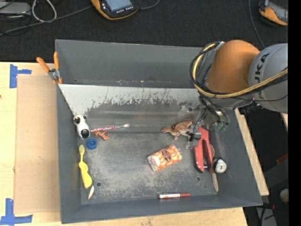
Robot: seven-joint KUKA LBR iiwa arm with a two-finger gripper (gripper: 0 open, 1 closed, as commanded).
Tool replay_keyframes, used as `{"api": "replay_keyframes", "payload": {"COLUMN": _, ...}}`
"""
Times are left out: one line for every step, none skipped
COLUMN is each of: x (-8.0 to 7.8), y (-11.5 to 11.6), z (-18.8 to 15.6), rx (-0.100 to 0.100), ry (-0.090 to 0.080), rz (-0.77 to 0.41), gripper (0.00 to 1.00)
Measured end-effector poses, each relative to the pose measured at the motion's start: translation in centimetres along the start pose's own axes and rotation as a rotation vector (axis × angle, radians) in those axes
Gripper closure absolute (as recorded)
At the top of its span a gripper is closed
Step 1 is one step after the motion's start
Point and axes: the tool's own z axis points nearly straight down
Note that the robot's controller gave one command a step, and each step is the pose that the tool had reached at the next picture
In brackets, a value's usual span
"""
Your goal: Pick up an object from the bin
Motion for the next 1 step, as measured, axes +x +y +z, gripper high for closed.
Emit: {"api": "replay_keyframes", "payload": {"x": -0.18, "y": 0.02, "z": -0.43, "rx": 0.001, "ry": -0.008, "rz": -0.001, "gripper": 0.00}}
